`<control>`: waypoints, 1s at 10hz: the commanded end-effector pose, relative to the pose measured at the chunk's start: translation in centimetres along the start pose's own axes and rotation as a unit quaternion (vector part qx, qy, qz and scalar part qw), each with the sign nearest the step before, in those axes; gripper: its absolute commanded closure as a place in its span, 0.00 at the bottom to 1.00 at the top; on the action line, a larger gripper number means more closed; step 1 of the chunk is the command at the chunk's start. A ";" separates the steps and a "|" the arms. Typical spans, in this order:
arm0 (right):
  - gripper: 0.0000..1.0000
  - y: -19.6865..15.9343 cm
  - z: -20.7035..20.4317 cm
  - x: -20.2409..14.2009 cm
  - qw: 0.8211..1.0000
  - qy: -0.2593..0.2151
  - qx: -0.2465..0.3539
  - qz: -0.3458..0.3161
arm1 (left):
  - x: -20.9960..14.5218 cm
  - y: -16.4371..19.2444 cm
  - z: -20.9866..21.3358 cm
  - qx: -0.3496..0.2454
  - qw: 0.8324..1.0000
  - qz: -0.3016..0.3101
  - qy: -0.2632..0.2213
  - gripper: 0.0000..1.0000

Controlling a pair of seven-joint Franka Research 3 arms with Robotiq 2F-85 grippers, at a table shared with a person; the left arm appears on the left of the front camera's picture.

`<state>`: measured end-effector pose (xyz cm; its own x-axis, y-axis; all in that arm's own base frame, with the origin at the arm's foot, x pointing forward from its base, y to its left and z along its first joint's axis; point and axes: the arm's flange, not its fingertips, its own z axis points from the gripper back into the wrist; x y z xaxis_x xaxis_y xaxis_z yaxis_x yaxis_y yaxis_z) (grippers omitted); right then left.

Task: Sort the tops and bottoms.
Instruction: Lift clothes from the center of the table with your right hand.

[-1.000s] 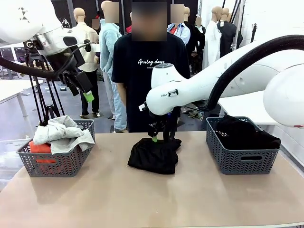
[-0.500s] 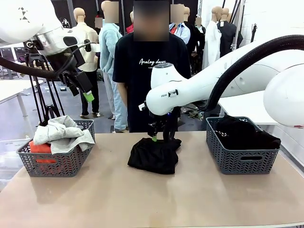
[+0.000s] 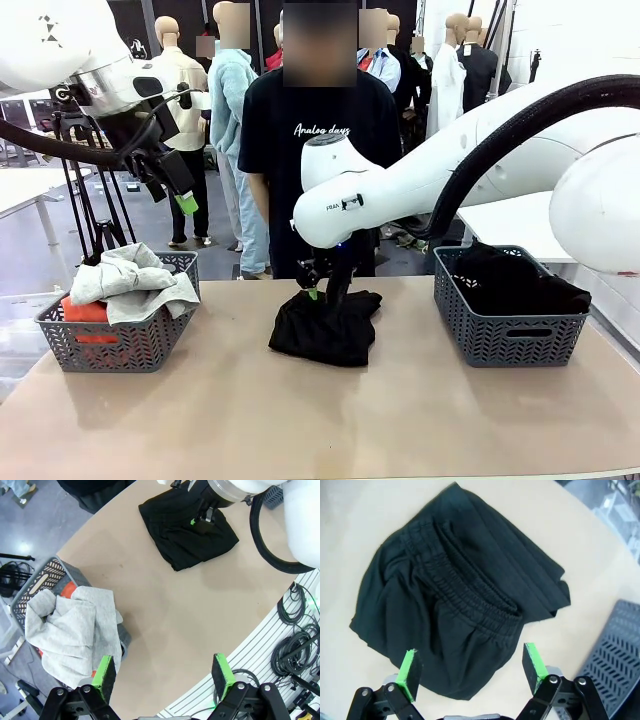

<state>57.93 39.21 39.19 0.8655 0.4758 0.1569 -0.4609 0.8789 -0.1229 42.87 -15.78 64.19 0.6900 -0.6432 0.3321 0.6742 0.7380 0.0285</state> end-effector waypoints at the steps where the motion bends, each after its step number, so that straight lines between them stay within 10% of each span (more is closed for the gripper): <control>1: 0.00 0.1 -1.0 -0.2 0.999 0.019 0.012 -0.034 | -0.1 0.0 0.1 0.001 1.000 0.000 -0.001 0.00; 10: 0.00 0.0 -5.6 -0.8 0.999 0.008 0.031 -0.030 | -0.1 0.0 0.1 0.001 1.000 0.000 -0.001 0.00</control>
<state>58.73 39.05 34.01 0.9044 0.4067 0.1289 -0.4046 0.9135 -0.0432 42.87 -15.78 64.19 0.6900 -0.6431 0.3321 0.6742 0.7380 0.0285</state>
